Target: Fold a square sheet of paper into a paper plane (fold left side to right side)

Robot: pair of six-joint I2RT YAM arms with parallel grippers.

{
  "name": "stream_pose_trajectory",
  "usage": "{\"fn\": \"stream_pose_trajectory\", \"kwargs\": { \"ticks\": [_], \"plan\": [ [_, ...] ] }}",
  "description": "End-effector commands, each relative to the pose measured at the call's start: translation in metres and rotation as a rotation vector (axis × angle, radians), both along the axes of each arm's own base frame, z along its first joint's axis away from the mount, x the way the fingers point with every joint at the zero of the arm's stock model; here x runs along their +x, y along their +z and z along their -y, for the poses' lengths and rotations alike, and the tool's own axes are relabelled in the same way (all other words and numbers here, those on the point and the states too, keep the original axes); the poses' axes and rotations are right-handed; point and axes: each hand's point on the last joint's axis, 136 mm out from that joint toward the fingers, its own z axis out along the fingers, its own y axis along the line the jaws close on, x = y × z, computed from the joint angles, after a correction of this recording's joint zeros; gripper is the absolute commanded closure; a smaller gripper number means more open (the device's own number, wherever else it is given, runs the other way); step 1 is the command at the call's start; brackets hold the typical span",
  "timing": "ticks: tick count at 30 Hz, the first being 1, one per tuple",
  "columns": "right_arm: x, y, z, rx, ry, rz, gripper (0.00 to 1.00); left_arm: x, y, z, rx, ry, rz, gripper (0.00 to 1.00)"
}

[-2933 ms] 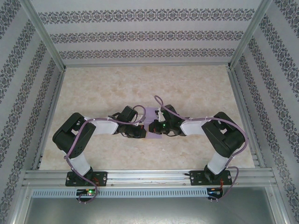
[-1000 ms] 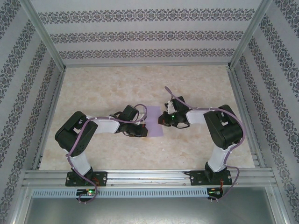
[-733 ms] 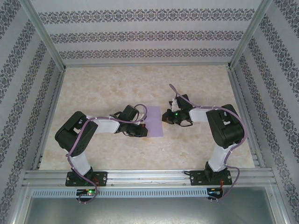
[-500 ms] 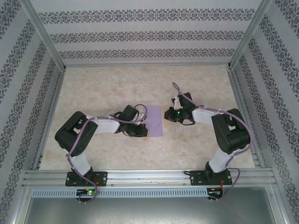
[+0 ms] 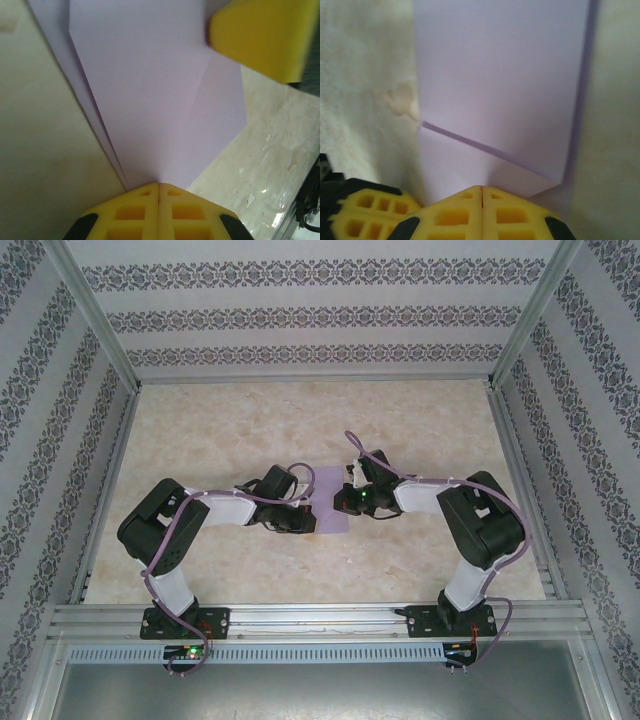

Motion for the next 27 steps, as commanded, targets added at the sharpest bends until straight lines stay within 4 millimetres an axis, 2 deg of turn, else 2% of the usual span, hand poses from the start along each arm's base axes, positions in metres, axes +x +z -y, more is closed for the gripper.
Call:
{"fn": "stream_pose_trajectory", "kwargs": {
  "ticks": [1,8,12,22,27],
  "plan": [
    [0.007,-0.006,0.003,-0.010,-0.022,-0.018,1.00,-0.013,-0.017,-0.011,0.093,0.015,-0.060,0.96],
    [-0.007,-0.026,0.012,-0.050,-0.021,-0.085,1.00,0.005,0.025,0.009,0.018,-0.021,0.006,0.96],
    [-0.011,-0.033,0.014,-0.064,-0.023,-0.107,1.00,0.012,0.035,0.019,-0.016,-0.040,0.017,0.96],
    [-0.013,-0.041,0.016,-0.090,-0.021,-0.130,1.00,0.026,0.019,0.033,-0.017,-0.067,0.000,0.97],
    [-0.016,-0.047,0.023,-0.126,-0.033,-0.145,1.00,0.027,0.006,0.030,0.013,-0.065,-0.013,0.97]
  ]
}}
